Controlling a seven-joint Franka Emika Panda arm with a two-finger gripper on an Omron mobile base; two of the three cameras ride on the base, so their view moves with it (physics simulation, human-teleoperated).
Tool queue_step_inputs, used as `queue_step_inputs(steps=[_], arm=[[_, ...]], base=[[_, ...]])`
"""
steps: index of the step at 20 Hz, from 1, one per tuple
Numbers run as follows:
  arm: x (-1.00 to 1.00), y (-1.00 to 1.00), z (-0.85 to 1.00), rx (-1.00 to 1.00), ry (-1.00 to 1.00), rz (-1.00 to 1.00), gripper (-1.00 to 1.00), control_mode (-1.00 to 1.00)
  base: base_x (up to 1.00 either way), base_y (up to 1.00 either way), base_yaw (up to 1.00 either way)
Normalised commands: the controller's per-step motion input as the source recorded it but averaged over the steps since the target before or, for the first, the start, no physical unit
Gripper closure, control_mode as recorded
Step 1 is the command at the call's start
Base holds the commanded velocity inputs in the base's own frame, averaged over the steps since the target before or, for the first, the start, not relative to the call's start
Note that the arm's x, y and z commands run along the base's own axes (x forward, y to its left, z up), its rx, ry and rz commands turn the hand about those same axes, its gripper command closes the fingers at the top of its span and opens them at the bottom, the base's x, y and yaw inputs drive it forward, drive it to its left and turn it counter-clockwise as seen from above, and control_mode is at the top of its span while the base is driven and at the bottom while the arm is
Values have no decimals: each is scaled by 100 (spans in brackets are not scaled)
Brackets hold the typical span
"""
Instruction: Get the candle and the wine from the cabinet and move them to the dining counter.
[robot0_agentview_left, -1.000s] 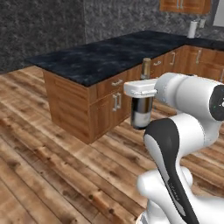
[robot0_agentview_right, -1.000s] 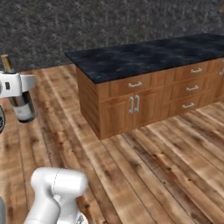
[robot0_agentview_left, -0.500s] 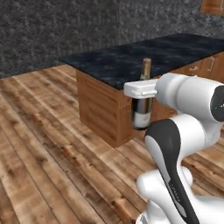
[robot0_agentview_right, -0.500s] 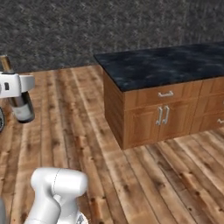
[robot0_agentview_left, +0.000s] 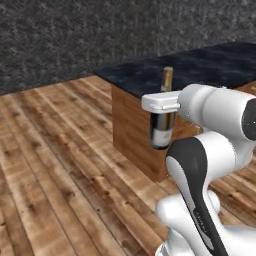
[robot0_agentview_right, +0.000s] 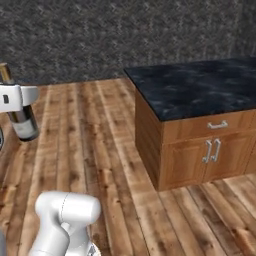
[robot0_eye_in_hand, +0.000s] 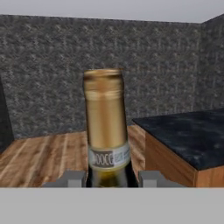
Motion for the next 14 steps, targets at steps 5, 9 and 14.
queue_step_inputs(steps=[5,9,14], arm=[[0,0,0,0,0,0,100,100],[0,0,0,0,0,0,100,100],[0,0,0,0,0,0,100,100]], base=[[90,28,10],[97,34,7],[97,45,1]])
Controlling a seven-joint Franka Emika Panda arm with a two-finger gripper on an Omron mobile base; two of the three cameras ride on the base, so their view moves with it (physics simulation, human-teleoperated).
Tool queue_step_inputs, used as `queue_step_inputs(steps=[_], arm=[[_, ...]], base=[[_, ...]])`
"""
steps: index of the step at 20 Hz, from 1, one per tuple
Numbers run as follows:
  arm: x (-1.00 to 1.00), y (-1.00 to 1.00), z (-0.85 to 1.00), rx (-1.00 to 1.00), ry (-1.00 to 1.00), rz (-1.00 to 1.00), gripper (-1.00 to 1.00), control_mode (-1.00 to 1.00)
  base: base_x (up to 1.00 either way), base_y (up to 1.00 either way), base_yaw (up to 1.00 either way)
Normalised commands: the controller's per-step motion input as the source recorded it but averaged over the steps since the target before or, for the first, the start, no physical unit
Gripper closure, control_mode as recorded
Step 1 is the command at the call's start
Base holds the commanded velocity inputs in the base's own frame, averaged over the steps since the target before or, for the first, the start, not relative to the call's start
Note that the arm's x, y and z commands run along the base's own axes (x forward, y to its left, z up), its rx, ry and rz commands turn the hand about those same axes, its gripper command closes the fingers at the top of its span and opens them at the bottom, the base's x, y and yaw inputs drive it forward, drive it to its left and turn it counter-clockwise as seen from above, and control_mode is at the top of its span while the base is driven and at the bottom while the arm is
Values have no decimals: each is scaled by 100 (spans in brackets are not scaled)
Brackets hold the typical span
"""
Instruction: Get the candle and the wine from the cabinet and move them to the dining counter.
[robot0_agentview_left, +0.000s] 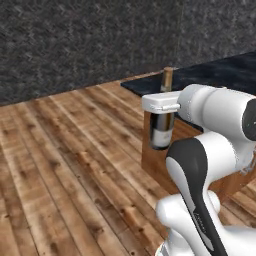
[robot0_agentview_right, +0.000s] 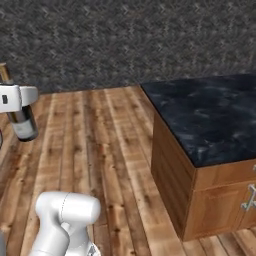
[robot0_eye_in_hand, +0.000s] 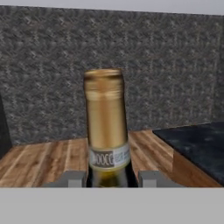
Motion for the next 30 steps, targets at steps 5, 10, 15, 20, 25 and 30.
queue_step_inputs(steps=[5,10,15,20,25,30], arm=[[0,0,0,0,0,0,100,100],[0,0,0,0,0,0,100,100],[0,0,0,0,0,0,100,100],[0,0,0,0,0,0,100,100],[0,0,0,0,0,0,100,100],[0,0,0,0,0,0,100,100]], base=[[99,47,-1],[98,51,-4],[94,60,-11],[90,66,-17],[80,63,-24],[68,57,-30]])
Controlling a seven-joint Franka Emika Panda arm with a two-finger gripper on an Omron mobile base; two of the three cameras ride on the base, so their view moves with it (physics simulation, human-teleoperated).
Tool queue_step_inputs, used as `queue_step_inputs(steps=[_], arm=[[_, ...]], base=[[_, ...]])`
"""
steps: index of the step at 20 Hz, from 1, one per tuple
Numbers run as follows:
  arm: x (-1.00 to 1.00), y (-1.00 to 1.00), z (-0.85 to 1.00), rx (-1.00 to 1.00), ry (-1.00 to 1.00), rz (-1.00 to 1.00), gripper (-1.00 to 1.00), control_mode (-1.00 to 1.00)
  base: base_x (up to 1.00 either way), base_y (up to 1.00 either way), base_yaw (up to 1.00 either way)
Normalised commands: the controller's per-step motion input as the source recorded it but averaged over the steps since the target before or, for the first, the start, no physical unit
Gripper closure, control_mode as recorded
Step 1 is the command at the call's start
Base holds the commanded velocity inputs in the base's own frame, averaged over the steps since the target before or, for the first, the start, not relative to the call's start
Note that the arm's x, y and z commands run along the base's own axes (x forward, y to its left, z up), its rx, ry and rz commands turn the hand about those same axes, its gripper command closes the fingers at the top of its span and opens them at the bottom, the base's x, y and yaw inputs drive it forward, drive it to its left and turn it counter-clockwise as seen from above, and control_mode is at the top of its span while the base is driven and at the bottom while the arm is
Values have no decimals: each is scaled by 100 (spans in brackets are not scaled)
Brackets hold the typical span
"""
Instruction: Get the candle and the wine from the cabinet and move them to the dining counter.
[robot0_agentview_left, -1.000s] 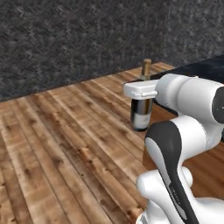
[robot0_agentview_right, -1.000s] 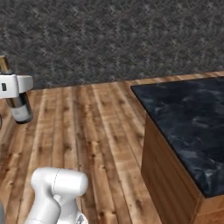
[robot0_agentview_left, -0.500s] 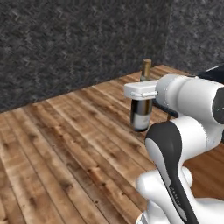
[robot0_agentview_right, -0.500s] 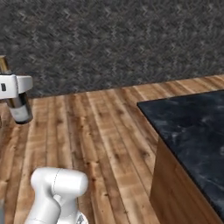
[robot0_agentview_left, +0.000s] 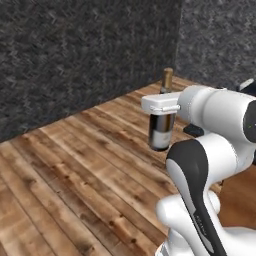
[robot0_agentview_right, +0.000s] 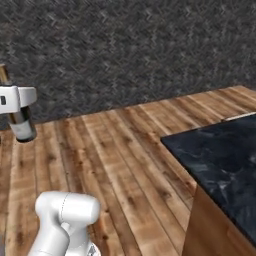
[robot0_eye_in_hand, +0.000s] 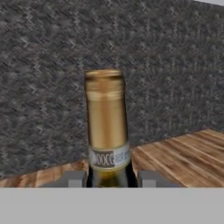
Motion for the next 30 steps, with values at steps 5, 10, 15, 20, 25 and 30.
queue_step_inputs(steps=[5,10,15,20,25,30], arm=[[0,0,0,0,0,0,100,100],[0,0,0,0,0,0,100,100],[0,0,0,0,0,0,100,100],[0,0,0,0,0,0,100,100],[0,0,0,0,0,0,100,100],[0,0,0,0,0,0,100,100]], base=[[62,57,-34],[59,61,-36],[60,56,-37],[57,52,-39],[56,49,-42],[55,38,-43]])
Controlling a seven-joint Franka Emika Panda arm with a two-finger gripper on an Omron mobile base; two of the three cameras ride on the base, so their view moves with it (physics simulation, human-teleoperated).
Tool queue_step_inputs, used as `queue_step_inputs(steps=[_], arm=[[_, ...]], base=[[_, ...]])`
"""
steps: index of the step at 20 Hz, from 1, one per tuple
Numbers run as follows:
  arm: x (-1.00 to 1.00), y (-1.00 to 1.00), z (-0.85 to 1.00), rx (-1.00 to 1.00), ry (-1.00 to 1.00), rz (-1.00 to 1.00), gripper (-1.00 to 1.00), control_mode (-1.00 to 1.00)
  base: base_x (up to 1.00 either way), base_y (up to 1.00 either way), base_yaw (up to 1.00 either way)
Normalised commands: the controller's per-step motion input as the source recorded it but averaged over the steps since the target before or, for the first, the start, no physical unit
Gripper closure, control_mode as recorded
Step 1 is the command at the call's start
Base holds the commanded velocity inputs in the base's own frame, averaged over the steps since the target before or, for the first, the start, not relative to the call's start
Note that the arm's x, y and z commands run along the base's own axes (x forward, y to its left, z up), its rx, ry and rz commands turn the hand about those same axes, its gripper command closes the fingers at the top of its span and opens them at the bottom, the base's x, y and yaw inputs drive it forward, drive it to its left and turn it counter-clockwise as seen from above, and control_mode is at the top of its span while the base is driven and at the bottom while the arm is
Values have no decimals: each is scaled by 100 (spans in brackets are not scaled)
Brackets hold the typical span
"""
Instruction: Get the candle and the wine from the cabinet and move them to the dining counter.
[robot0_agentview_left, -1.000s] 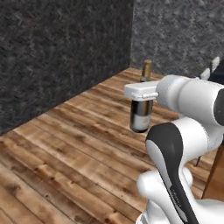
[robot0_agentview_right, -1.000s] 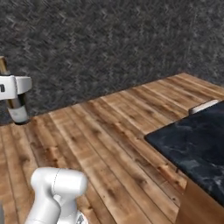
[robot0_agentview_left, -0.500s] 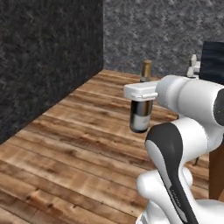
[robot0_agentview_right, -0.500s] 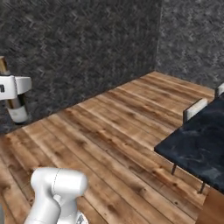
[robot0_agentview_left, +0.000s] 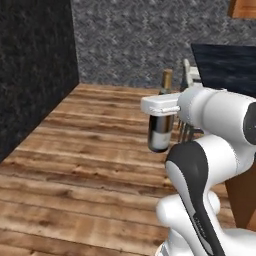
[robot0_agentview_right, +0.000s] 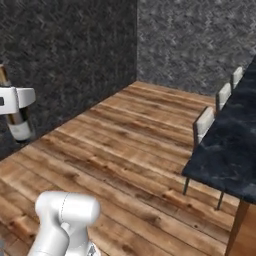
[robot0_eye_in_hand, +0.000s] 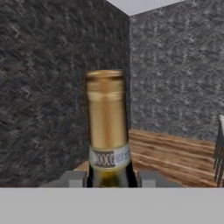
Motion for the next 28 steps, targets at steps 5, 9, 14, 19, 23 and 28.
queue_step_inputs(steps=[5,9,14,19,23,28], arm=[[0,0,0,0,0,0,100,100],[0,0,0,0,0,0,100,100],[0,0,0,0,0,0,100,100],[0,0,0,0,0,0,100,100],[0,0,0,0,0,0,100,100],[0,0,0,0,0,0,100,100]], base=[[56,35,-44],[58,36,-46],[60,40,-49],[60,37,-49],[60,37,-49],[58,43,-48]])
